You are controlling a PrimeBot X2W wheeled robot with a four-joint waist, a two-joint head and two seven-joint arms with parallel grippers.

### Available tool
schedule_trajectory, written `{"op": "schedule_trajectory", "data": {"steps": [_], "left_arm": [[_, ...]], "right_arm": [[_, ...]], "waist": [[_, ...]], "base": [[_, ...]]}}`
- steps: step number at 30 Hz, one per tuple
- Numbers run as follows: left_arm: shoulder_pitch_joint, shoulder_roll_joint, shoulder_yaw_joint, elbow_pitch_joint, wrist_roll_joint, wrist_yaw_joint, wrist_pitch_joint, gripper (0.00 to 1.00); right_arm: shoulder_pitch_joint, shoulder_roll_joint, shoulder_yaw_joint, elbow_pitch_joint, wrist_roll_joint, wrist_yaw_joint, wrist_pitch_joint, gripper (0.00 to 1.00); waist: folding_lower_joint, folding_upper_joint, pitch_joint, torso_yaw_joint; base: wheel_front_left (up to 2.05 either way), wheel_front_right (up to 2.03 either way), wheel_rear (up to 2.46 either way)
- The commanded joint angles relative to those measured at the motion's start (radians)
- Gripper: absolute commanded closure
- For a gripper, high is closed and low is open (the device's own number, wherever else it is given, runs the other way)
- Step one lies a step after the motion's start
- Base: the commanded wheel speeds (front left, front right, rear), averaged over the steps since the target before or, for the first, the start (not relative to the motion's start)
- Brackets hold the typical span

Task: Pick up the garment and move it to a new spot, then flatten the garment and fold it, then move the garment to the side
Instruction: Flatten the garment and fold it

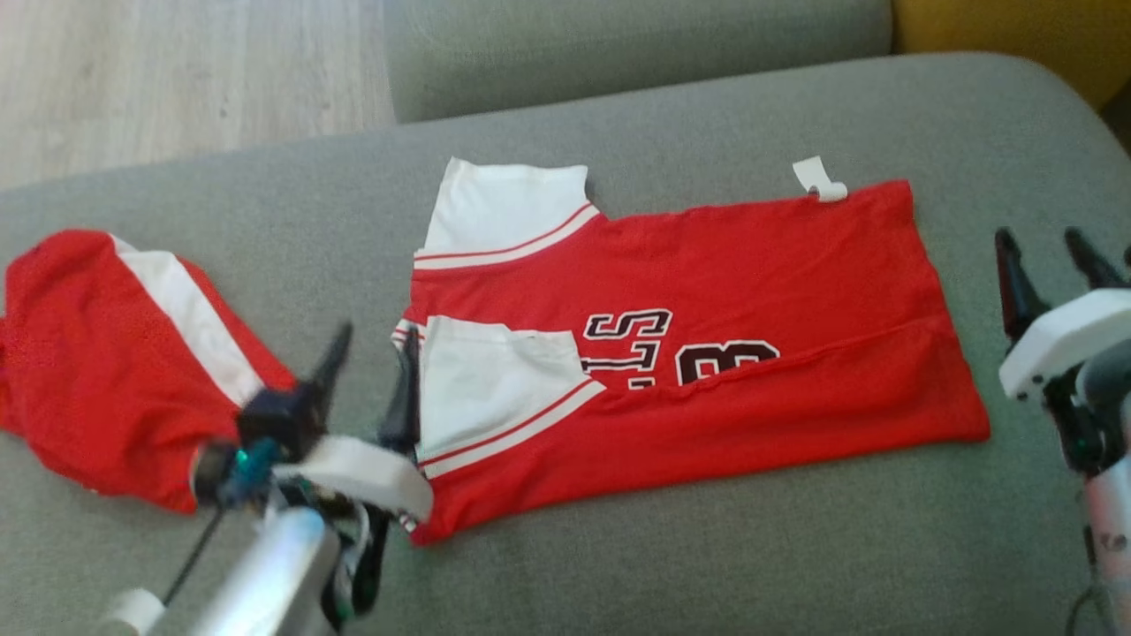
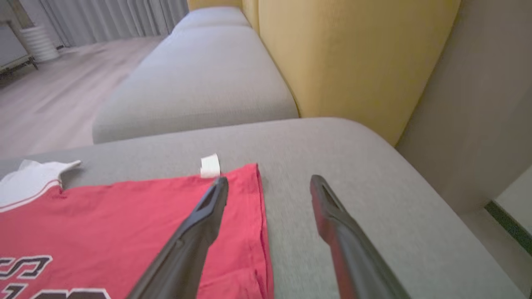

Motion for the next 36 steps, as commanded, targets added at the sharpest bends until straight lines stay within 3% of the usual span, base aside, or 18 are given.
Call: {"op": "schedule_trajectory", "data": {"steps": [1, 8, 12, 13, 16, 19, 26, 36], "left_arm": [[-0.087, 0.031, 0.05, -0.048, 0.005, -0.013, -0.028, 0.0], [-0.275, 0.099, 0.066, -0.069, 0.025, -0.082, 0.001, 0.0], [-0.447, 0.158, 0.04, -0.004, 0.05, -0.153, 0.121, 0.0], [-0.447, 0.158, 0.04, -0.004, 0.05, -0.153, 0.121, 0.0], [-0.573, 0.191, 0.004, 0.08, 0.054, -0.229, 0.232, 0.0], [-0.669, 0.21, -0.035, 0.176, 0.034, -0.268, 0.342, 0.0], [-0.825, 0.257, -0.15, 0.326, 0.01, -0.286, 0.489, 0.0], [-0.942, 0.279, -0.255, 0.462, -0.05, -0.287, 0.474, 0.0]], "right_arm": [[-0.009, 0.003, 0.001, -0.066, -0.018, -0.001, -0.029, 0.0], [-0.055, 0.074, -0.044, -0.211, -0.074, -0.001, -0.102, 0.0], [-0.1, 0.098, -0.04, -0.25, -0.096, -0.001, -0.104, 0.0], [-0.1, 0.098, -0.04, -0.25, -0.096, -0.001, -0.104, 0.0], [-0.133, 0.11, -0.034, -0.26, -0.107, -0.001, -0.108, 0.0], [-0.162, 0.118, -0.013, -0.256, -0.115, -0.001, -0.101, 0.0], [-0.221, 0.137, 0.014, -0.249, -0.118, -0.001, -0.114, 0.0], [-0.253, 0.163, 0.039, -0.214, -0.12, -0.001, -0.139, 0.0]], "waist": [[0.0, 0.0, 0.033, -0.013], [0.0, 0.0, 0.151, -0.052], [0.0, 0.0, 0.228, -0.079], [0.0, 0.0, 0.228, -0.079], [0.0, 0.0, 0.274, -0.099], [0.0, 0.0, 0.309, -0.123], [0.0, 0.0, 0.385, -0.166], [0.0, 0.0, 0.454, -0.208]], "base": [[0.0, 0.0, 0.0], [0.0, 0.0, 0.0], [0.0, 0.0, 0.0], [0.0, 0.0, 0.0], [0.0, 0.0, 0.0], [0.0, 0.0, 0.0], [0.0, 0.0, 0.0], [0.0, 0.0, 0.0]]}}
